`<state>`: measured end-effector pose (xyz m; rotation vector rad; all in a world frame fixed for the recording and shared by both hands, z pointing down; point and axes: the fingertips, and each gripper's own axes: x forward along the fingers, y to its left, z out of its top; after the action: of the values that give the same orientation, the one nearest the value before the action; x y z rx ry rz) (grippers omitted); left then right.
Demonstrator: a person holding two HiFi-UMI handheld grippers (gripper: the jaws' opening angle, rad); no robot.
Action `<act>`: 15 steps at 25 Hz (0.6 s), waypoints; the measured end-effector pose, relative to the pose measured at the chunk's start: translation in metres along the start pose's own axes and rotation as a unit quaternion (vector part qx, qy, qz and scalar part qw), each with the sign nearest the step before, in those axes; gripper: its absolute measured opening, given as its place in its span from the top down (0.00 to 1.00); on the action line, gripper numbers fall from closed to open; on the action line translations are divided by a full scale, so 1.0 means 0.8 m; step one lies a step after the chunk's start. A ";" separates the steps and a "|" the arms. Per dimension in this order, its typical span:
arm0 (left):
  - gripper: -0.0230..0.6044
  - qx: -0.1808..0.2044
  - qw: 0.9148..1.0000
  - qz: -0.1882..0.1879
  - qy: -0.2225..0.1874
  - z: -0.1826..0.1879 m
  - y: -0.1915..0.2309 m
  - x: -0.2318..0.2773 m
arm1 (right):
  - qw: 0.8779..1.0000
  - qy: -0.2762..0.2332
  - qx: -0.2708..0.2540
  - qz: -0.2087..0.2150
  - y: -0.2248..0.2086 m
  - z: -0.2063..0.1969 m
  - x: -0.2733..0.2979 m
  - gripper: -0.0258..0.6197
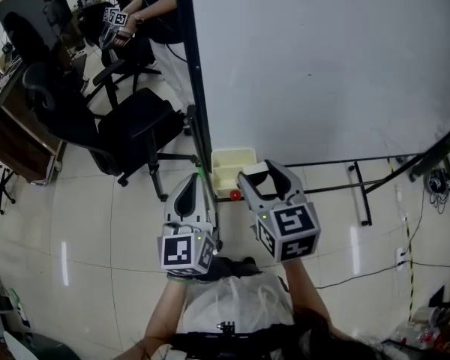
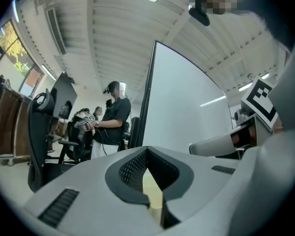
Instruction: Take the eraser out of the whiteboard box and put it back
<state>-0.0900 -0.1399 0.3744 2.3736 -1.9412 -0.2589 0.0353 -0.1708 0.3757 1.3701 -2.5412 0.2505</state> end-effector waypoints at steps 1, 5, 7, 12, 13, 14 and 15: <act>0.96 0.007 1.000 0.003 0.000 -0.002 0.002 -0.001 | 1.000 0.001 -0.003 0.002 0.000 0.000 0.002 0.58; 0.96 0.007 1.000 0.009 0.013 -0.006 0.003 -0.001 | 1.000 0.001 0.004 0.006 0.002 -0.002 0.012 0.58; 0.96 0.020 1.000 0.013 0.014 -0.019 0.012 -0.003 | 1.000 0.001 0.007 0.006 0.004 -0.001 0.013 0.58; 0.96 0.017 0.999 0.007 0.027 -0.013 0.009 -0.001 | 1.000 0.014 -0.002 0.003 0.007 -0.014 0.035 0.58; 0.96 0.019 0.999 0.004 0.029 -0.011 0.008 0.000 | 1.000 0.019 -0.005 0.001 0.008 -0.022 0.042 0.58; 0.96 0.022 0.999 0.003 0.031 -0.011 0.010 -0.001 | 1.000 0.025 -0.008 0.000 0.008 -0.031 0.049 0.58; 0.96 0.022 0.999 0.004 0.031 -0.011 0.013 -0.002 | 0.999 0.032 -0.010 -0.003 0.008 -0.041 0.056 0.58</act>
<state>-0.0985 -0.1413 0.3850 2.3697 -1.9476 -0.1420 0.0103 -0.1945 0.4197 1.3391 -2.4814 0.2619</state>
